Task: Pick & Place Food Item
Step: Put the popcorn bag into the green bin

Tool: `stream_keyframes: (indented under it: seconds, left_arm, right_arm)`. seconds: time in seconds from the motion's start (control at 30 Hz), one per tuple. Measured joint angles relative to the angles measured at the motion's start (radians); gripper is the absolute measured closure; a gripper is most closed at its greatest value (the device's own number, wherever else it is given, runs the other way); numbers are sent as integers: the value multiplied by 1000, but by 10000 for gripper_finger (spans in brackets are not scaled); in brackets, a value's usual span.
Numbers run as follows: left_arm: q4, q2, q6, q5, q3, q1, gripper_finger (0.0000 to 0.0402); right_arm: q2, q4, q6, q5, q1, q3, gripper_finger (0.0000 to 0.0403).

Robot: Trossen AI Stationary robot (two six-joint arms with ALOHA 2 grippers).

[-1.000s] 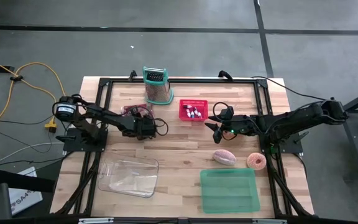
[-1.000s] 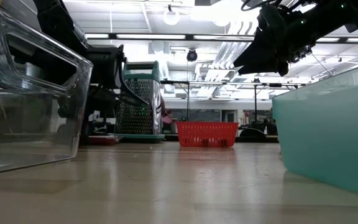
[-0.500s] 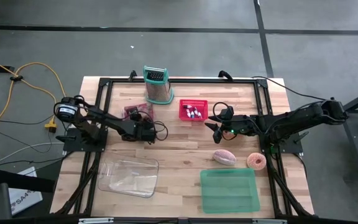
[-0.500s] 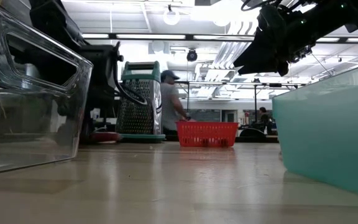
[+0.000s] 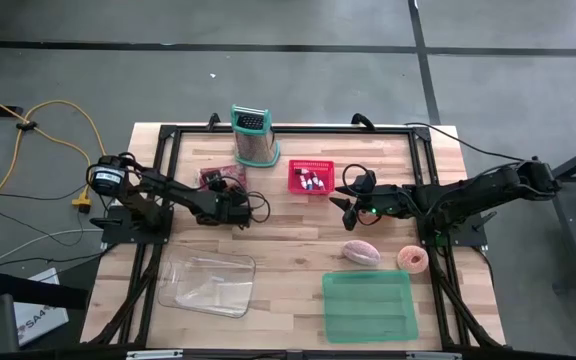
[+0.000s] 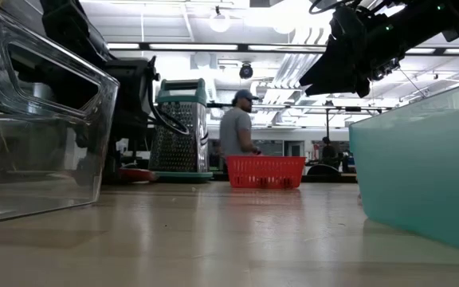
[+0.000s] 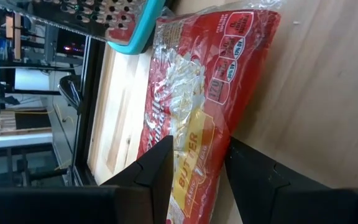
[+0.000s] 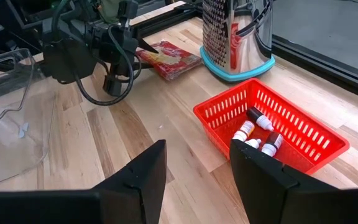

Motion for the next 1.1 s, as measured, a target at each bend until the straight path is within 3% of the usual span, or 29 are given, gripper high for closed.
stream_keyframes:
  seconds: [0.57, 0.67, 0.87, 1.1]
  left_arm:
    - [48, -1, 79, 27, 1, 54, 272]
    - [48, -2, 80, 28, 1, 56, 299]
    - [48, -2, 80, 31, 2, 56, 387]
    - [47, -2, 80, 31, 2, 52, 400]
  right_arm:
    - [0, 0, 0, 0, 0, 0, 238]
    - [0, 0, 0, 0, 0, 0, 238]
    - [0, 0, 0, 0, 0, 0, 238]
    - [0, 0, 0, 0, 0, 0, 238]
